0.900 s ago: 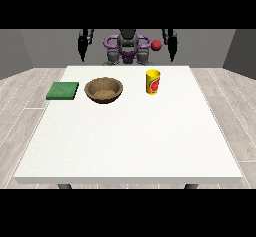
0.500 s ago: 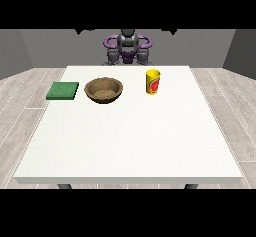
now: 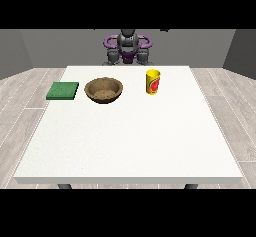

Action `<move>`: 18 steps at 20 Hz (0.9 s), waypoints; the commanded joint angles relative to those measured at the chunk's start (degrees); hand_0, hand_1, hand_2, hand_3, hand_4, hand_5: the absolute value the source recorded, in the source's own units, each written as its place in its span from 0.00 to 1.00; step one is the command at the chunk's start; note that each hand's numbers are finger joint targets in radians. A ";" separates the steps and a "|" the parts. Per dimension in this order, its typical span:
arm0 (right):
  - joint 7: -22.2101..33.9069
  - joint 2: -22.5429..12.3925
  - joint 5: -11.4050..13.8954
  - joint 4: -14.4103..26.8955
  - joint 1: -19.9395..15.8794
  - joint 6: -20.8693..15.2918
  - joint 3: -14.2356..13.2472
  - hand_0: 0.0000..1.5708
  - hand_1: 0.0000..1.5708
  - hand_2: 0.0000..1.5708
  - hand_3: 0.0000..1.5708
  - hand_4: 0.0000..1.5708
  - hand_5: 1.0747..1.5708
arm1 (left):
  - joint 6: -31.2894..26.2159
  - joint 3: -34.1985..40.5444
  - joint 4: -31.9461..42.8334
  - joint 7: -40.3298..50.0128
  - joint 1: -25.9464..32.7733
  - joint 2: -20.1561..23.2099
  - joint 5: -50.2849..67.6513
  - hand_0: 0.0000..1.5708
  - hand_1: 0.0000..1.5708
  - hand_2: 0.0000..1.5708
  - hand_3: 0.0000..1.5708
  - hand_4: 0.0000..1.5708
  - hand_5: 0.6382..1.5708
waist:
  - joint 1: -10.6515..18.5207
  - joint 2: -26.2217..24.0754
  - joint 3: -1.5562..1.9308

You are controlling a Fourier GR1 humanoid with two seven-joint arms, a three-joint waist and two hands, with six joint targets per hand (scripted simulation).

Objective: Pick the cup and pour the ball into the bowl, then pick the bowl and place it on the pad

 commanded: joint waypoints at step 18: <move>-21.18 -0.82 -3.46 6.06 -9.90 5.31 -5.81 0.00 0.00 0.00 0.00 0.43 0.96 | -5.18 7.28 30.01 -42.70 -10.13 1.77 -2.38 0.00 0.00 0.00 0.00 0.20 0.90 | -3.20 30.94 -0.06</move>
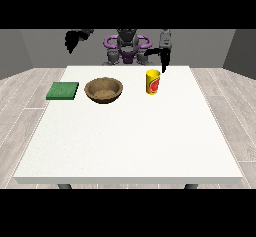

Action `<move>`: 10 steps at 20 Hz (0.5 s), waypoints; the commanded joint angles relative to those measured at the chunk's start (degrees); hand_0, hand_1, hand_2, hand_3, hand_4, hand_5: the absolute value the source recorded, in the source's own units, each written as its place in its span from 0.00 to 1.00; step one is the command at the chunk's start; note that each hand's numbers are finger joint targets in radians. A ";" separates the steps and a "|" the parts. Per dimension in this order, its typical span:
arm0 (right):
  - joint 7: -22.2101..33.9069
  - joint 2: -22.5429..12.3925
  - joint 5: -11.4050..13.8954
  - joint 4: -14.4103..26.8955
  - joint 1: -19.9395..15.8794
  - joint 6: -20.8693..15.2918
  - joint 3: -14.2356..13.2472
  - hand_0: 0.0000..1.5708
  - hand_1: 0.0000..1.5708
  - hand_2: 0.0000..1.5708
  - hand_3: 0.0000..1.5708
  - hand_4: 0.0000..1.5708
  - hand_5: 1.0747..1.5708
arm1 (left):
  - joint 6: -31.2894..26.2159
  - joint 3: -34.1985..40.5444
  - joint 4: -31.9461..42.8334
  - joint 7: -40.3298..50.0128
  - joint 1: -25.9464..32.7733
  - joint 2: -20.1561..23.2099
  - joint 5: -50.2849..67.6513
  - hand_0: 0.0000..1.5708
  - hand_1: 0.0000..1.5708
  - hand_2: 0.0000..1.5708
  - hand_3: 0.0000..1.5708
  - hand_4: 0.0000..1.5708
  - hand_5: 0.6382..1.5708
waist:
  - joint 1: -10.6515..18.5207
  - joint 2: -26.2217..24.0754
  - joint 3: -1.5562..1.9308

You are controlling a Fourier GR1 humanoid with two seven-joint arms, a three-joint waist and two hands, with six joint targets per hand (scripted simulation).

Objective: Pick the cup and pour the ball into the bowl, then pick the bowl and place it on the pad

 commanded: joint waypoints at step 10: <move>-5.91 -5.21 -5.57 10.58 -2.64 7.07 -7.03 0.00 0.00 0.00 0.00 0.43 0.98 | -3.33 5.86 27.40 -14.52 -10.73 2.32 1.11 0.00 0.00 0.00 0.00 0.10 0.85 | -1.37 0.76 0.00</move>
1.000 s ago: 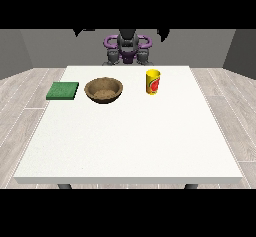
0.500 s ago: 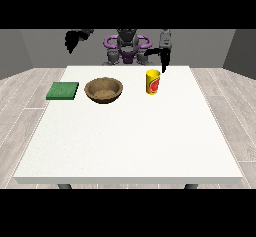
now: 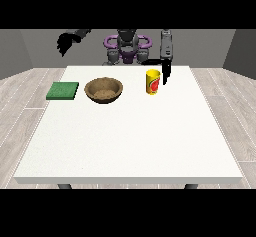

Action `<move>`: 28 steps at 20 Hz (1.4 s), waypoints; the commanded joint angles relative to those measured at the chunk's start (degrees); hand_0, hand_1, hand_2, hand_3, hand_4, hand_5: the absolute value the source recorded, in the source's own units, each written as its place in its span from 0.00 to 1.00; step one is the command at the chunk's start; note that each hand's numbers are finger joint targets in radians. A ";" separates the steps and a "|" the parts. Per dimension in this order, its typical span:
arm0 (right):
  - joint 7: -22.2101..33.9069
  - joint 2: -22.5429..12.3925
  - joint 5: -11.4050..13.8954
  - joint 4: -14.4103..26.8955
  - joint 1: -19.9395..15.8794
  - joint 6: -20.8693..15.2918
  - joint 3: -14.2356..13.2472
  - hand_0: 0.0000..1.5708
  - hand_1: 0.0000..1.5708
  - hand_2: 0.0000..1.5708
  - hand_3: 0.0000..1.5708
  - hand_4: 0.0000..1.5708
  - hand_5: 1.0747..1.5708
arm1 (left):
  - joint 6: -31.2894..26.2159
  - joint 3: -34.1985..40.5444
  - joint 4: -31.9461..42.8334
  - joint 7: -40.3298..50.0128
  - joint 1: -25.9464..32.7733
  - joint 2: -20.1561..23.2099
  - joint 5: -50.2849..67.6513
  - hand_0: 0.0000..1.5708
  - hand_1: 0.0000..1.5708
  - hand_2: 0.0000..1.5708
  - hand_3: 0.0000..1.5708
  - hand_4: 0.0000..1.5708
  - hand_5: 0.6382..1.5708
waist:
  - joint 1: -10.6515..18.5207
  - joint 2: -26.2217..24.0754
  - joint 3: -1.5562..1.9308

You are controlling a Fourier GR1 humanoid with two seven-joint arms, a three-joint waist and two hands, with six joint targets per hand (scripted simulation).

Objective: Pick the cup and pour the ball into the bowl, then pick the bowl and place it on the pad

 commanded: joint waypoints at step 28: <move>4.82 -11.00 -9.62 15.94 -2.33 8.92 -10.24 0.00 0.00 0.00 0.18 0.41 0.99 | 27.61 -9.63 26.69 0.34 -13.47 -1.88 -23.12 0.83 0.83 1.00 1.00 0.89 0.91 | -0.94 -11.42 0.19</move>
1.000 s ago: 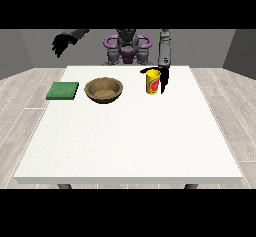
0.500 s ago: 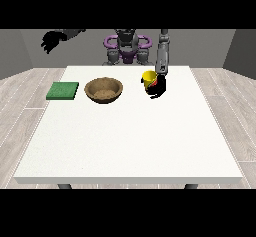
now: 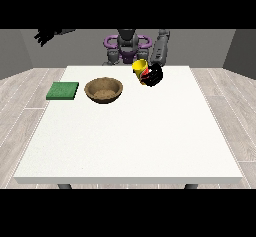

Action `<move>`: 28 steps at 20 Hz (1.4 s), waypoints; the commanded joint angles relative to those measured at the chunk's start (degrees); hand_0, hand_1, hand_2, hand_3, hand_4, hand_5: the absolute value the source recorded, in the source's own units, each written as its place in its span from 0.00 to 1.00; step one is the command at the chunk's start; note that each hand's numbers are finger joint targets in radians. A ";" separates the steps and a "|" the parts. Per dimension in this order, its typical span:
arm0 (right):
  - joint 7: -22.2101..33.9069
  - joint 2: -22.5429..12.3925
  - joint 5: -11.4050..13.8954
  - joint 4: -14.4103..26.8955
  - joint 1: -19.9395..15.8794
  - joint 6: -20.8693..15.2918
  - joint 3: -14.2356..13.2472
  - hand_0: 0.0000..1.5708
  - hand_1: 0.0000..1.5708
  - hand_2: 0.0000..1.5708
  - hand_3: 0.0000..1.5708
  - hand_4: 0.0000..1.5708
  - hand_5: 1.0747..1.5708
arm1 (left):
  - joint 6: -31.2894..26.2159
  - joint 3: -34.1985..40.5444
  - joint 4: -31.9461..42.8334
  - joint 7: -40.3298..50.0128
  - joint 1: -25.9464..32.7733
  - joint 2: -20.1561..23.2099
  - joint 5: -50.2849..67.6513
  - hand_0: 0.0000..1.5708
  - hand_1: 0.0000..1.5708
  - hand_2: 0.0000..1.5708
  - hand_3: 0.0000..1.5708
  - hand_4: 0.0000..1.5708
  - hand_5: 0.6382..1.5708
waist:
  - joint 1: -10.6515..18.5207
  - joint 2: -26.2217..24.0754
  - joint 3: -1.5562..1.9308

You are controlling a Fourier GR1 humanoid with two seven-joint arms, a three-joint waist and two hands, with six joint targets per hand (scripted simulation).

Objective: Pick the cup and pour the ball into the bowl, then pick the bowl and place it on the pad

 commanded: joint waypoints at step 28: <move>-7.41 1.54 4.00 20.38 -3.14 3.69 1.40 0.00 0.00 0.00 0.19 0.45 0.97 | -11.80 -42.69 12.99 62.02 -31.28 -4.64 -59.28 0.47 0.47 1.00 1.00 0.64 1.00 | 0.55 -8.98 -0.07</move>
